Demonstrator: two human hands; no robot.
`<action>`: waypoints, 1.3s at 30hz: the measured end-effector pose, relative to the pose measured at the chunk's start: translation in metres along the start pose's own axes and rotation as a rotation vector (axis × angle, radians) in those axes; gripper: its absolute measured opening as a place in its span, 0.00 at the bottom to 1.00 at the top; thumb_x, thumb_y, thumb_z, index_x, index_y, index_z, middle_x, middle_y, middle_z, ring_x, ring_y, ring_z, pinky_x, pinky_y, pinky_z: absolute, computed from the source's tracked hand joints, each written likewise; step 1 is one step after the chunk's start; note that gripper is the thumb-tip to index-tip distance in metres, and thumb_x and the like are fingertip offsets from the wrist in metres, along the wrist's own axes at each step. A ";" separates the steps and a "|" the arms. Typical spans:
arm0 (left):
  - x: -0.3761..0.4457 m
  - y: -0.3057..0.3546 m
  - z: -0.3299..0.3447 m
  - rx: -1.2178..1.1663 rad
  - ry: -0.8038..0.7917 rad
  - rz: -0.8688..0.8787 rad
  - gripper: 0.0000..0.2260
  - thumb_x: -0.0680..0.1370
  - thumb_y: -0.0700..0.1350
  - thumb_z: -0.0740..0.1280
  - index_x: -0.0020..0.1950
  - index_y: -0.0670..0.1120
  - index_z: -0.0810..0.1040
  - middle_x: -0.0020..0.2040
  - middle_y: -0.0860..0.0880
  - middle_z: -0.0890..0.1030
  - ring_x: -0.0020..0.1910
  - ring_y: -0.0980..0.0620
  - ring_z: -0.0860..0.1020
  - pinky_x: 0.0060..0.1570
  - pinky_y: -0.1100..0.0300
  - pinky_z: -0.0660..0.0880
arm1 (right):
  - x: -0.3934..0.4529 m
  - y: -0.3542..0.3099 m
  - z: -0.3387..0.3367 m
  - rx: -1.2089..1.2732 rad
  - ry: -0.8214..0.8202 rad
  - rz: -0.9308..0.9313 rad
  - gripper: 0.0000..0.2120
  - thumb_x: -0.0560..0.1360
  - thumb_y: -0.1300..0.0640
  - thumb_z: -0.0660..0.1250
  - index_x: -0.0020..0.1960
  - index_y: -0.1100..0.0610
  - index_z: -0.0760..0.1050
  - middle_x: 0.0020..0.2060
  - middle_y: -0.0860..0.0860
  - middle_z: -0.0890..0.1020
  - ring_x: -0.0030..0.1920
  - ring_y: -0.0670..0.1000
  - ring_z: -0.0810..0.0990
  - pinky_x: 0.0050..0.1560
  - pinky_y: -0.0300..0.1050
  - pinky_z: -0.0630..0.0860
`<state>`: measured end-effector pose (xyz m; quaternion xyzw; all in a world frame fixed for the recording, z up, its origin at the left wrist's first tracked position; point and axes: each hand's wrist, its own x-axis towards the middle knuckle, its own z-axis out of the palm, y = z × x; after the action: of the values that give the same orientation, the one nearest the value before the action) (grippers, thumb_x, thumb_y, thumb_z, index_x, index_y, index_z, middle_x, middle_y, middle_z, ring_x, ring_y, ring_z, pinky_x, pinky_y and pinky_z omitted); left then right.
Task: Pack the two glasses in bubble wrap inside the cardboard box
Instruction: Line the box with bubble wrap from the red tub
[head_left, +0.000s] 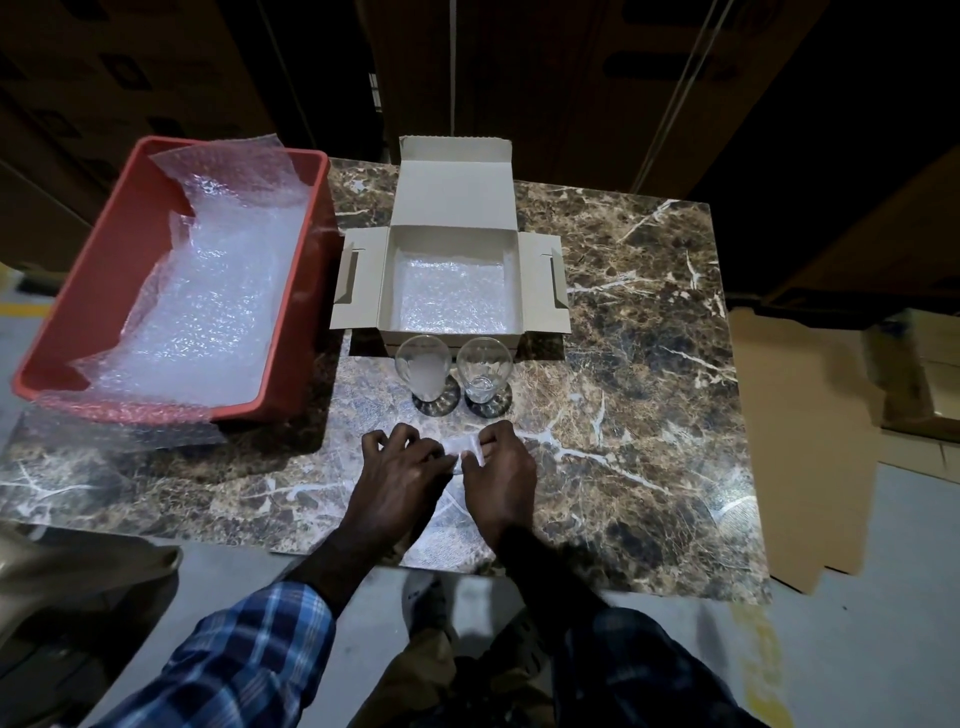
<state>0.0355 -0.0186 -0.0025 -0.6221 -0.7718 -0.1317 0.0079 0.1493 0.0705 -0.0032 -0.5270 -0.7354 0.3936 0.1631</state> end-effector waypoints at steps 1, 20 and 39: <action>0.001 0.000 0.000 -0.010 -0.018 -0.012 0.07 0.73 0.49 0.76 0.50 0.54 0.84 0.46 0.56 0.82 0.50 0.46 0.73 0.47 0.50 0.62 | -0.002 -0.001 0.001 0.039 0.014 0.015 0.12 0.72 0.62 0.72 0.51 0.55 0.72 0.43 0.51 0.79 0.46 0.55 0.79 0.47 0.53 0.77; 0.014 -0.006 -0.019 -0.786 -0.159 -0.642 0.06 0.75 0.43 0.65 0.49 0.53 0.75 0.38 0.53 0.84 0.45 0.54 0.81 0.46 0.54 0.75 | -0.027 0.009 0.013 -0.020 0.056 -0.436 0.17 0.78 0.60 0.55 0.54 0.62 0.82 0.50 0.55 0.84 0.53 0.55 0.82 0.55 0.46 0.79; 0.018 -0.011 -0.006 -0.510 -0.116 -0.467 0.03 0.78 0.41 0.64 0.49 0.47 0.77 0.38 0.51 0.82 0.38 0.47 0.79 0.38 0.56 0.67 | -0.015 0.014 0.020 0.101 -0.017 -0.130 0.11 0.75 0.51 0.66 0.53 0.55 0.80 0.45 0.51 0.82 0.46 0.55 0.80 0.47 0.55 0.79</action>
<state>0.0202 -0.0044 0.0041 -0.4173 -0.8347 -0.2829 -0.2216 0.1512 0.0503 -0.0237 -0.4659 -0.7486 0.4232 0.2084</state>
